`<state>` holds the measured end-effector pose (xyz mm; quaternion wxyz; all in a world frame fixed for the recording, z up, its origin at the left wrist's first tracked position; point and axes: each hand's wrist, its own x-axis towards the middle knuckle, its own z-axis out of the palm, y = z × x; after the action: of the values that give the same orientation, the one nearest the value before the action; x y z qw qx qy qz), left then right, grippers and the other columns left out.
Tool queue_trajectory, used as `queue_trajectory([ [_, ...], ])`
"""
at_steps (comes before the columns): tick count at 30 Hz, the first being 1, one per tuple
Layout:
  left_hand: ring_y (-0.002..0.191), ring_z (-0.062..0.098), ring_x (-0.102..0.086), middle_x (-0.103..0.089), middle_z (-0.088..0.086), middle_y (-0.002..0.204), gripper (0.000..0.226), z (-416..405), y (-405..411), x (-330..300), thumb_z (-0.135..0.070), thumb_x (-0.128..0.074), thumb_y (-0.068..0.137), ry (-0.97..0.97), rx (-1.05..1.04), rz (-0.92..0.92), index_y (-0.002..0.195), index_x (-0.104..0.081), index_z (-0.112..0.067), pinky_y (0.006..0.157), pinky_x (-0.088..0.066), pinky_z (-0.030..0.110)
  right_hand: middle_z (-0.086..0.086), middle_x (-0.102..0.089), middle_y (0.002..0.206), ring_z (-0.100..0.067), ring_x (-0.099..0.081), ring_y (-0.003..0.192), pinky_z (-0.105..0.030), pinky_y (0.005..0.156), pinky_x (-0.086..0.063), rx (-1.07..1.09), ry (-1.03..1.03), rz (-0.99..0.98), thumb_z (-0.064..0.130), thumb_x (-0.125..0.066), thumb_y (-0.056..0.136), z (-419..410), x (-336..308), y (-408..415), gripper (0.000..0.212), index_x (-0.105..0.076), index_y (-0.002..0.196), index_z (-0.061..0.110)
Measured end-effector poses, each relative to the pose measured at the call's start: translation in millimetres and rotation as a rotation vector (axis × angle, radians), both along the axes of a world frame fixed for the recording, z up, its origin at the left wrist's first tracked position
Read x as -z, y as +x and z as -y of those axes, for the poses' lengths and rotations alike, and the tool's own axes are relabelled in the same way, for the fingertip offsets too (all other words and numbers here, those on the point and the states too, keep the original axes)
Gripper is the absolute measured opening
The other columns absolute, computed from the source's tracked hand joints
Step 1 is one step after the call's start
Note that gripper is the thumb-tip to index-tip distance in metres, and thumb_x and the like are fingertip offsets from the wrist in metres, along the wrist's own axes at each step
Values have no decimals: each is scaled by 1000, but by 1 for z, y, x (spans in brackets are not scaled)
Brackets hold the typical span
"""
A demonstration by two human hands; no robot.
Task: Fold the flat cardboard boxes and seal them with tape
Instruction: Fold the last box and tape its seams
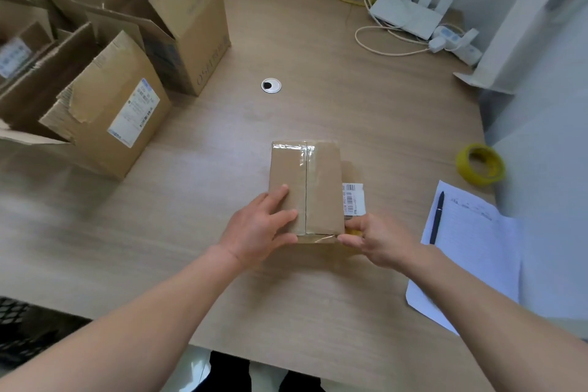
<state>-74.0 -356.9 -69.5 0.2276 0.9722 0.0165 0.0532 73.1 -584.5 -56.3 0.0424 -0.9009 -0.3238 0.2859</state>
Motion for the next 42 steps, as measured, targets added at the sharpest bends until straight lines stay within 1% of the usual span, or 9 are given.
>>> queue_trajectory([
  [7, 84, 40, -67, -60, 28, 125, 45, -13, 10, -3, -28, -93, 60, 108, 208, -8, 95, -73, -10, 50, -56, 46, 11, -55, 73, -19, -53, 76, -31, 60, -44, -77, -55, 82, 69, -57, 81, -10, -10, 1, 38, -68, 103, 40],
  [11, 91, 43, -67, -58, 29, 129, 45, -31, 19, -4, -22, -94, 59, 58, 337, -28, 97, -75, -8, 63, -59, 49, 18, -63, 73, -8, -56, 77, -28, 68, -49, 15, 3, -50, 77, -53, 63, -9, -20, -5, 50, -63, 107, 57],
  [15, 105, 44, -60, -58, 20, 132, 43, -49, 32, -15, -31, -90, 62, 126, 456, -86, 98, -74, -15, 84, -52, 48, 19, -56, 57, -1, -51, 62, -20, 59, -36, 142, 89, -276, 46, -69, 71, -2, -25, -18, 58, -60, 128, 43],
  [21, 132, 36, -44, -56, 9, 126, 33, -30, 37, -32, -24, -75, 64, 341, 527, -112, 91, -60, -13, 101, -44, 43, 8, -56, 66, -8, -54, 65, -43, 70, -50, 300, 202, -411, 28, -77, 71, 6, -23, -39, 73, -52, 140, 29],
  [24, 121, 29, -43, -47, 5, 125, 46, -19, 44, -32, -23, -60, 72, 341, 543, -181, 117, -50, -18, 96, -44, 39, 10, -54, 65, -4, -53, 63, -33, 64, -46, 315, 231, -412, 25, -77, 74, 6, -18, -42, 72, -51, 141, 27],
  [26, 116, 26, -38, -40, 2, 122, 70, -10, 50, -32, -51, -59, 74, 376, 506, -237, 137, -34, -35, 92, -43, 40, 13, -51, 57, 0, -50, 56, -16, 53, -36, 315, 246, -396, 26, -75, 75, 5, -16, -45, 70, -52, 141, 29],
  [29, 116, 29, -34, -38, 4, 125, 83, 5, 54, -26, -80, -49, 71, 425, 445, -257, 143, -22, -47, 91, -37, 44, 13, -48, 54, 0, -46, 51, -15, 51, -32, 357, 287, -417, 25, -72, 76, 4, -15, -50, 67, -53, 140, 29],
  [36, 127, 35, -34, -37, 6, 139, 83, 6, 51, -13, -77, -54, 74, 486, 419, -198, 146, -24, -47, 93, -32, 49, 15, -51, 56, -3, -46, 54, -21, 51, -37, 385, 282, -386, 35, -63, 69, 3, -10, -58, 65, -46, 132, 28],
  [42, 137, 33, -20, -27, 8, 146, 79, -6, 73, -19, -68, -54, 82, 530, 568, -252, 149, -18, -47, 102, -27, 48, 10, -58, 80, -19, -60, 87, -32, 68, -48, 387, 260, -174, 51, -55, 67, -7, -15, -76, 79, -28, 142, 45],
])
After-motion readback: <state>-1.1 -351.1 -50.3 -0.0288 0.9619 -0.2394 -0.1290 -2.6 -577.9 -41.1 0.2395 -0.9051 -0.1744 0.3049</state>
